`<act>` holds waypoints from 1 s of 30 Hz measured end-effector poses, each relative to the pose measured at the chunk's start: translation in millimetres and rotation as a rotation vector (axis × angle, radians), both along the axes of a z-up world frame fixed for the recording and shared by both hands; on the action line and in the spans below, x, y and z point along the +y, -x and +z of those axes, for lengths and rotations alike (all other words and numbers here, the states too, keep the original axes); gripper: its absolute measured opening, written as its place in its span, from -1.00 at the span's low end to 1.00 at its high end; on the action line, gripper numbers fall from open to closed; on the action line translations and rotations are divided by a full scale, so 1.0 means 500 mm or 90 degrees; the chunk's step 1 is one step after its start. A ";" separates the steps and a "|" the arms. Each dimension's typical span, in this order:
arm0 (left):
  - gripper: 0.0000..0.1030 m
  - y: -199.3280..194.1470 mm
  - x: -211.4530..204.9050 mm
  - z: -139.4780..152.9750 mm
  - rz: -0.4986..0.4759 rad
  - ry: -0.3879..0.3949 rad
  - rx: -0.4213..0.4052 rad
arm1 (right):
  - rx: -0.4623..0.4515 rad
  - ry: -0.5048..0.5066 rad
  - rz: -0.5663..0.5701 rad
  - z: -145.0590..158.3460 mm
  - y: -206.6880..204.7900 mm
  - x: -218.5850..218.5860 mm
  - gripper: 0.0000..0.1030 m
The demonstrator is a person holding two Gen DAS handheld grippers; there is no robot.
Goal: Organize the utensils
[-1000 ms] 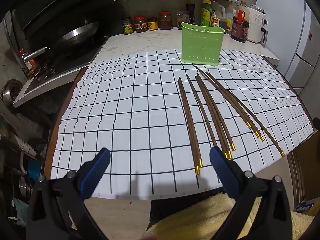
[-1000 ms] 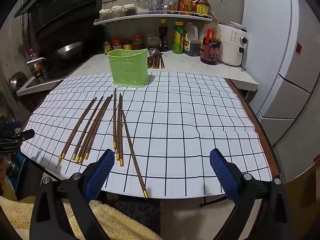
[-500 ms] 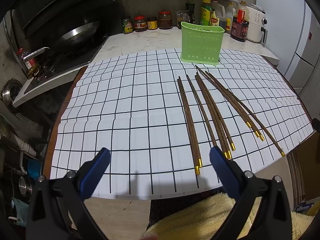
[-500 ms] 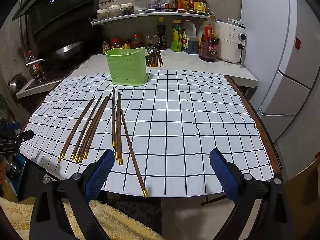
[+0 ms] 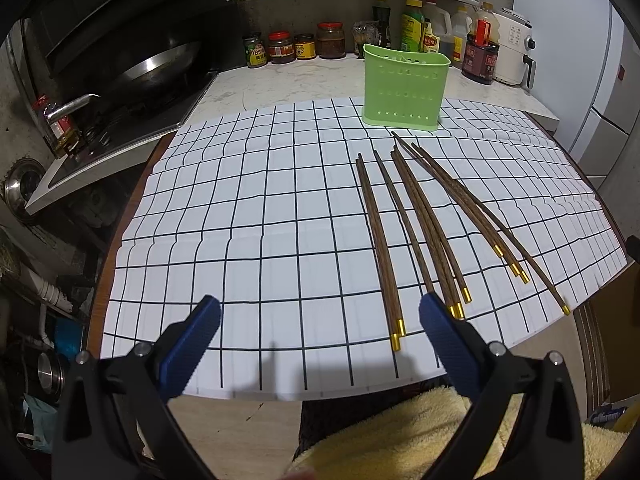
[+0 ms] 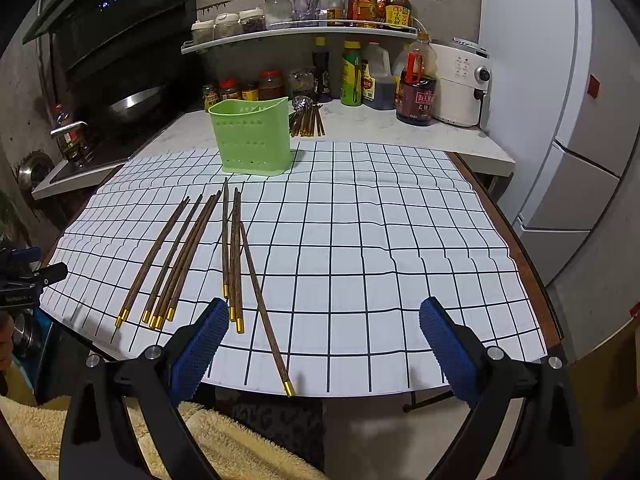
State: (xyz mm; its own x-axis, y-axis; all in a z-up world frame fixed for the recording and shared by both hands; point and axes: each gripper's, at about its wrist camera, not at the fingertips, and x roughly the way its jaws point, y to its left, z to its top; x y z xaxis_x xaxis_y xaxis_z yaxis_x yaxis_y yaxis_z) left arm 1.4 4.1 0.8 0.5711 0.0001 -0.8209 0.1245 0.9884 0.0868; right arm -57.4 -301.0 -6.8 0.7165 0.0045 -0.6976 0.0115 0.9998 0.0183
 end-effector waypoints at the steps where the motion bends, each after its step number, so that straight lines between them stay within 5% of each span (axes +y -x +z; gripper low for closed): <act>1: 0.88 0.000 -0.001 0.000 0.000 0.000 0.000 | 0.000 0.000 0.000 0.001 0.000 -0.001 0.85; 30: 0.88 -0.005 0.005 0.001 0.006 0.004 -0.001 | 0.000 0.001 0.002 0.003 -0.009 -0.001 0.85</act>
State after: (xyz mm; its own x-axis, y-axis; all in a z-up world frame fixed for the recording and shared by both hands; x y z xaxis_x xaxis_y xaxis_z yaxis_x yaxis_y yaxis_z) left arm 3.7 6.7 1.4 0.5726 -0.0002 -0.8198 0.1157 0.9900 0.0805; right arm -53.1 -301.7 -5.1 0.7162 0.0052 -0.6979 0.0091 0.9998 0.0168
